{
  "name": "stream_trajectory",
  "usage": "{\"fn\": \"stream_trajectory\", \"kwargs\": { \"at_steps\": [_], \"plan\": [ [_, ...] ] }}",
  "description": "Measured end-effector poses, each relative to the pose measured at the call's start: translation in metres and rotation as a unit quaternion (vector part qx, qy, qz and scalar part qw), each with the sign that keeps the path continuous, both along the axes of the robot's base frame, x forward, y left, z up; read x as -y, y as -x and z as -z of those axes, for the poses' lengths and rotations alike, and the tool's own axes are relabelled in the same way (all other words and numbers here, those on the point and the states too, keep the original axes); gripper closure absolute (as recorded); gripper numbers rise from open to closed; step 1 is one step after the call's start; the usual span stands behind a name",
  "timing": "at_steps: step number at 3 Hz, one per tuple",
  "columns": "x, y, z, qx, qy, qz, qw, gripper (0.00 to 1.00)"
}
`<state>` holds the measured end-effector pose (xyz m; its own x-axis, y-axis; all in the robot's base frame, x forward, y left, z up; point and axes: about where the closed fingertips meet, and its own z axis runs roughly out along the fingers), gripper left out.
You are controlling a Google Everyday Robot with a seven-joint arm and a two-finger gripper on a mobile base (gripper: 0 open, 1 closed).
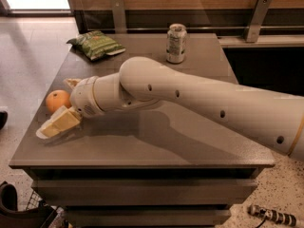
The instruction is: Move orange near green jalapeno chip bag
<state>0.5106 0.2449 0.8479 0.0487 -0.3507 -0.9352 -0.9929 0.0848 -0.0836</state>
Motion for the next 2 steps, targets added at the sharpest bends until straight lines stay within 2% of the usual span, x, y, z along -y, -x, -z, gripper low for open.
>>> {"fn": "stream_trajectory", "kwargs": {
  "at_steps": [1, 2],
  "plan": [
    [-0.0033, 0.0011, 0.0015, -0.001, -0.002, -0.003, 1.0000, 0.27],
    [-0.0049, 0.0029, 0.0005, 0.000, -0.002, -0.005, 1.0000, 0.58]
  ]
}}
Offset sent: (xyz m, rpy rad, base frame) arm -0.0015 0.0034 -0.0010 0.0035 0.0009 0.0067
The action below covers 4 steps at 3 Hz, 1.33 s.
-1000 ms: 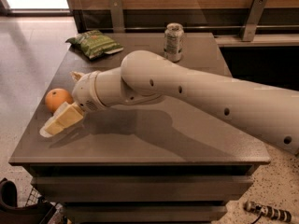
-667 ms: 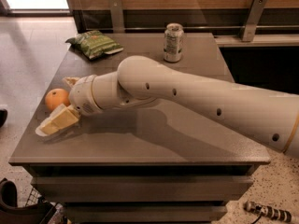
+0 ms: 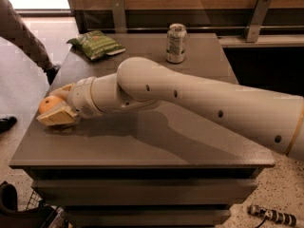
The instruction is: Move orange near green jalapeno chip bag
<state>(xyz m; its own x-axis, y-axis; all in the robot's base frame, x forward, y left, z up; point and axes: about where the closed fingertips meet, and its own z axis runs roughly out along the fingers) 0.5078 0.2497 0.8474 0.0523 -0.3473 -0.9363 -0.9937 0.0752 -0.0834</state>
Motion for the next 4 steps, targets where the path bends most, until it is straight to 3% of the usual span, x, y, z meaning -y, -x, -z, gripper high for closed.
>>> {"fn": "stream_trajectory", "kwargs": {
  "at_steps": [2, 4],
  "plan": [
    [-0.0029, 0.0026, -0.0008, 0.001, 0.000, -0.003, 1.0000, 1.00],
    [0.0019, -0.0016, -0.0095, 0.000, -0.002, 0.002, 1.0000, 1.00]
  ]
}}
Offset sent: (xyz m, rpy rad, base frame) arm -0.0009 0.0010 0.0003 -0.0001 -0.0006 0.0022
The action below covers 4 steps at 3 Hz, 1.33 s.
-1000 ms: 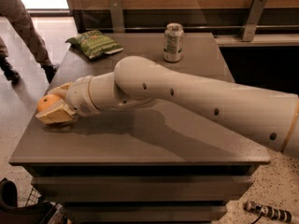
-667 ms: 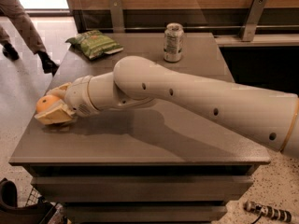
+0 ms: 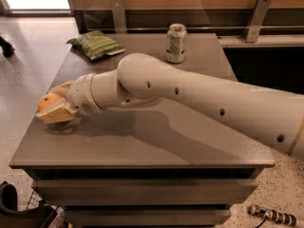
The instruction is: Move orange near green jalapeno chip bag
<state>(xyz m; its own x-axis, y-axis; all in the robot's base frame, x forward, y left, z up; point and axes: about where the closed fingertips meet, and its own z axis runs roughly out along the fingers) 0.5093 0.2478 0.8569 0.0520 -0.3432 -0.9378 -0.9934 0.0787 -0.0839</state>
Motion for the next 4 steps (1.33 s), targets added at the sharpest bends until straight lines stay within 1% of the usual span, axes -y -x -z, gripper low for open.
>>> {"fn": "stream_trajectory", "kwargs": {
  "at_steps": [1, 2, 3, 4],
  "plan": [
    [0.012, -0.021, -0.015, -0.002, -0.004, 0.012, 0.9999, 1.00],
    [0.065, -0.118, -0.045, -0.028, -0.009, 0.068, 0.9972, 1.00],
    [0.096, -0.181, -0.075, -0.028, -0.024, 0.112, 0.9930, 1.00],
    [0.120, -0.243, -0.076, -0.024, -0.050, 0.176, 0.9828, 1.00]
  ]
}}
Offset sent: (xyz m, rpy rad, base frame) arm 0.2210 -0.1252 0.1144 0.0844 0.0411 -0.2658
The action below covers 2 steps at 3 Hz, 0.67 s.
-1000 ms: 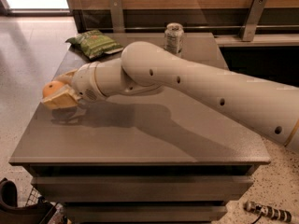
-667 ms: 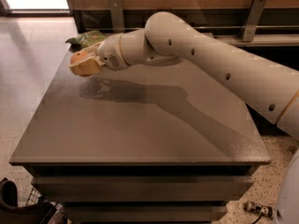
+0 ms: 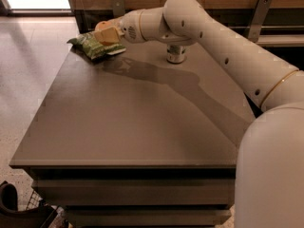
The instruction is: Move orange near green jalapeno chip bag
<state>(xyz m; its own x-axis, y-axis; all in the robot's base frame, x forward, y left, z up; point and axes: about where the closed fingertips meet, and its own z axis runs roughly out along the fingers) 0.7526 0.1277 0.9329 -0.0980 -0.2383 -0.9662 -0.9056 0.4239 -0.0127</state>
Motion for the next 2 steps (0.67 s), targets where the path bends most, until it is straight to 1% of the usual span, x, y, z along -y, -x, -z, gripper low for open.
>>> {"fn": "stream_trajectory", "kwargs": {
  "at_steps": [1, 2],
  "plan": [
    [0.002, -0.025, 0.023, -0.003, -0.013, 0.039, 0.9991, 1.00],
    [0.013, -0.032, 0.048, -0.019, -0.008, 0.079, 0.9966, 1.00]
  ]
}}
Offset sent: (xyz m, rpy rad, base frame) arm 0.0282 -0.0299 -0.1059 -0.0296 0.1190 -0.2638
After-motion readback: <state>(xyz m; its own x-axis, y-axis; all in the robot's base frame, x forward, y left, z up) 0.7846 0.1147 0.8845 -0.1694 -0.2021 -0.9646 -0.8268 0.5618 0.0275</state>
